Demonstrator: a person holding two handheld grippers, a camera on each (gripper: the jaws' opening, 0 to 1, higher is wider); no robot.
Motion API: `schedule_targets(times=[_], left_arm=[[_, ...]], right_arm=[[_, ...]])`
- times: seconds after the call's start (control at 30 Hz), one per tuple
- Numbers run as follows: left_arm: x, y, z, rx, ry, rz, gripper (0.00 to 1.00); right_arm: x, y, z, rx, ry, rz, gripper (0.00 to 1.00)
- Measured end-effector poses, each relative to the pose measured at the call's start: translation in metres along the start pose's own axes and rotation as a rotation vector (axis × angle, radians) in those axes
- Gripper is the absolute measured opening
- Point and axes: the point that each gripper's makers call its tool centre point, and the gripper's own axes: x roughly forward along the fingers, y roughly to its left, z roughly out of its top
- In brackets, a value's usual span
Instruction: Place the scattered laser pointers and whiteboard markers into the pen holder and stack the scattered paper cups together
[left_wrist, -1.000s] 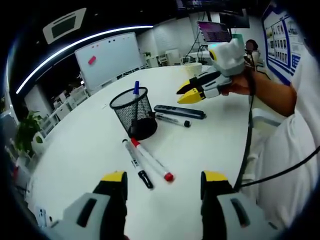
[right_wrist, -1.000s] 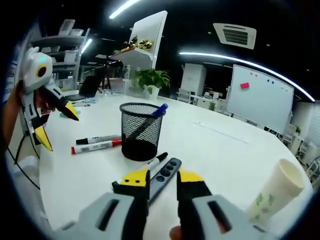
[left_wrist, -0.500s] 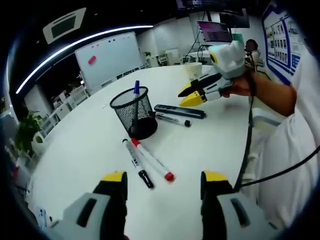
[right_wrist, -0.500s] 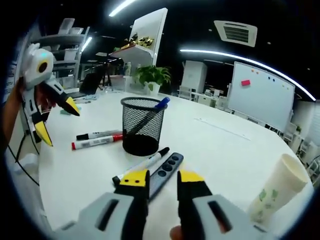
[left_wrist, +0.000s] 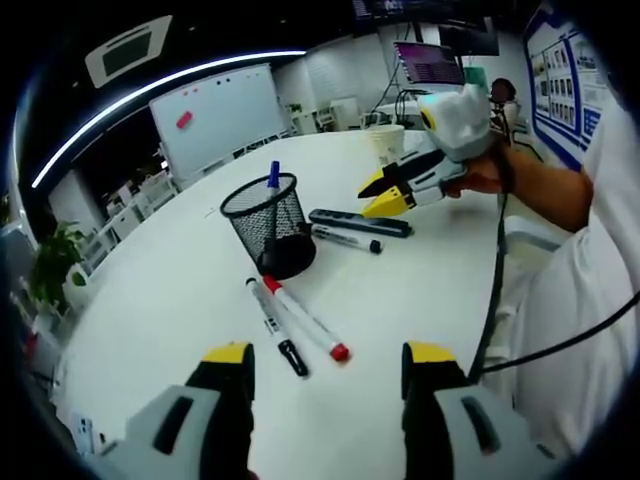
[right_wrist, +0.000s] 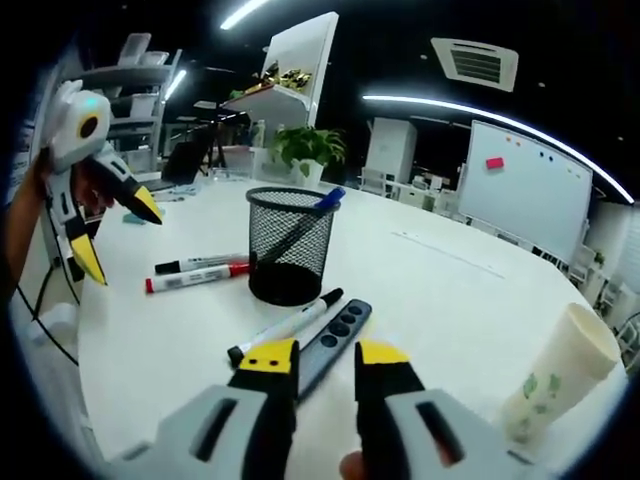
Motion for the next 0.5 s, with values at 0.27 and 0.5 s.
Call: schedule_targets(times=[0.27,0.5], left_arm=[[0.0002,-0.0001,-0.0003,-0.003,-0.002,-0.001,0.60],[0.0005,0.0001,-0.0048,-0.011,0.005,0.001,0.60]], right_arm=[[0.0006,0.0035,-0.0013,0.020,0.002,0.014,0.23],[0.0016,0.0069,-0.0075,0.017,0.015,0.016,0.23]])
